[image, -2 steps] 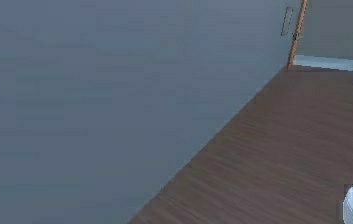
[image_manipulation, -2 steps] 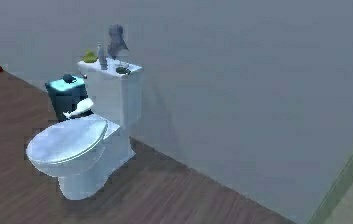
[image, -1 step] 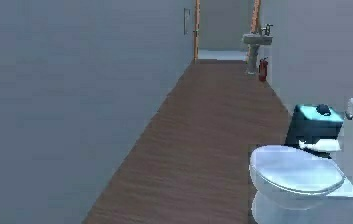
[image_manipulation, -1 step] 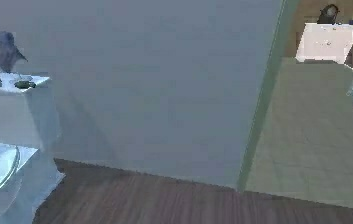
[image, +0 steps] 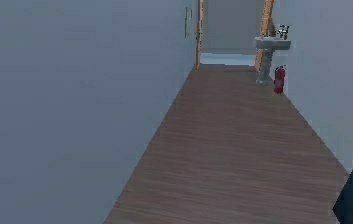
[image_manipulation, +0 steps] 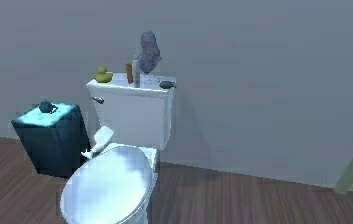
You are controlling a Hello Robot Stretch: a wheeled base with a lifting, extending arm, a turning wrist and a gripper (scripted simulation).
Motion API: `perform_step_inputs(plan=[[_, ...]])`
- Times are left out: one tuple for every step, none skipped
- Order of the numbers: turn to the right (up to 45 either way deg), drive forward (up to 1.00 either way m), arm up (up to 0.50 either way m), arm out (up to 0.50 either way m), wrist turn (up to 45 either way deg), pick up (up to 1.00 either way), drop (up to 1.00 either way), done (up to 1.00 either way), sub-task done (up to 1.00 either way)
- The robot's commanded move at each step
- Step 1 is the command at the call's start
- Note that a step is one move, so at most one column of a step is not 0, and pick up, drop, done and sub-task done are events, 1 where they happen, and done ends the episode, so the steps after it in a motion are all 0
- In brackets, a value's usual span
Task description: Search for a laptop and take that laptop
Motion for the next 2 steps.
perform_step_inputs(plan=[[9.0, 0.0, 0.0, 0.0, 0.0, 0.0, 0.0, 0.0, 0.0], [0.0, 1.0, 0.0, 0.0, 0.0, 0.0, 0.0, 0.0, 0.0]])
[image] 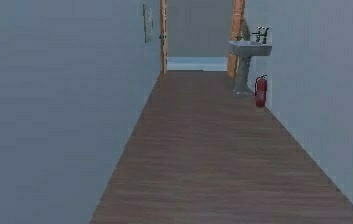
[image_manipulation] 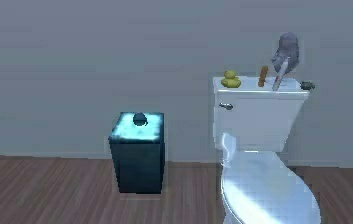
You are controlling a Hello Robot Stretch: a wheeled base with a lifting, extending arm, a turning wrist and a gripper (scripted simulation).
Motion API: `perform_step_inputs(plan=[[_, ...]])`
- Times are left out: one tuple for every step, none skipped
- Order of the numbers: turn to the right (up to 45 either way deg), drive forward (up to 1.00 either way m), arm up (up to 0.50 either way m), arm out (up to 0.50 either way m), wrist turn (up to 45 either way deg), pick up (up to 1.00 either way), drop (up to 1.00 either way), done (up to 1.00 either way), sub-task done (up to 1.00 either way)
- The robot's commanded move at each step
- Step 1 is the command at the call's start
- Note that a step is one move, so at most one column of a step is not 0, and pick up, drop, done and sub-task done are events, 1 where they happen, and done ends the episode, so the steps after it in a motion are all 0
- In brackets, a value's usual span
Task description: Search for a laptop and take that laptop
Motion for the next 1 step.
perform_step_inputs(plan=[[0.0, 1.0, 0.0, 0.0, 0.0, 0.0, 0.0, 0.0, 0.0]])
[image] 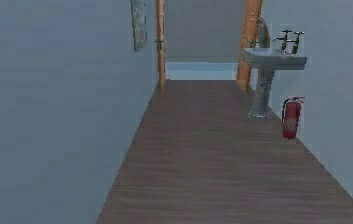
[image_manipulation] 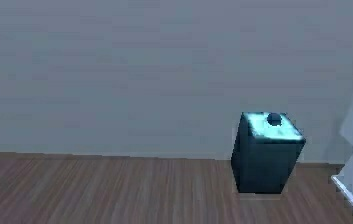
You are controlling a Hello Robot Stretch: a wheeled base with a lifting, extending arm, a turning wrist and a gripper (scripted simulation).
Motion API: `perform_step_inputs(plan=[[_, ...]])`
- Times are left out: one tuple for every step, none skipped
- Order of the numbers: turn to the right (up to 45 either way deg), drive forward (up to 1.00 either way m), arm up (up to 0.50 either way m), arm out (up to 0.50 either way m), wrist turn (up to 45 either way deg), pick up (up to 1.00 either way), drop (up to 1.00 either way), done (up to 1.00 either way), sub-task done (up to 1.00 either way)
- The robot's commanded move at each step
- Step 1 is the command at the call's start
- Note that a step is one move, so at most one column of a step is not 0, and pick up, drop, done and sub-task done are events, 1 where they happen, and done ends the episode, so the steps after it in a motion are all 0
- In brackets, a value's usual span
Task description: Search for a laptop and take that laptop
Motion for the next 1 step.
perform_step_inputs(plan=[[0.0, 1.0, 0.0, 0.0, 0.0, 0.0, 0.0, 0.0, 0.0]])
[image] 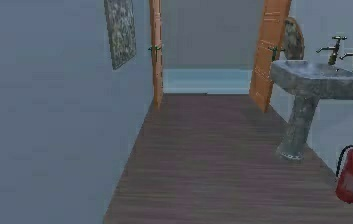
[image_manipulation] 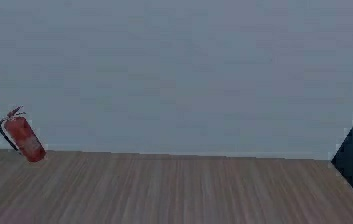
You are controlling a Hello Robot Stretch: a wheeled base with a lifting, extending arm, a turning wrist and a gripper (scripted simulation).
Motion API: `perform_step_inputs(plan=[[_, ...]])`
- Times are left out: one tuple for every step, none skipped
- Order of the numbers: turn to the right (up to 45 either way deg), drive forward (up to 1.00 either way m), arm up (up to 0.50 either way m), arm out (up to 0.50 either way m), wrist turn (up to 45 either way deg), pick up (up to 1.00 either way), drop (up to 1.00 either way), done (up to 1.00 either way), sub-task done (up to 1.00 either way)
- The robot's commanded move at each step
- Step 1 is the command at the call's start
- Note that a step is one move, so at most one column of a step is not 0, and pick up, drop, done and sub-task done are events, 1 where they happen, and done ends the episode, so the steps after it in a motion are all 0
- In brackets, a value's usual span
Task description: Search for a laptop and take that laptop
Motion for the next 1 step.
perform_step_inputs(plan=[[3.0, 0.0, 0.0, 0.0, 0.0, 0.0, 0.0, 0.0, 0.0]])
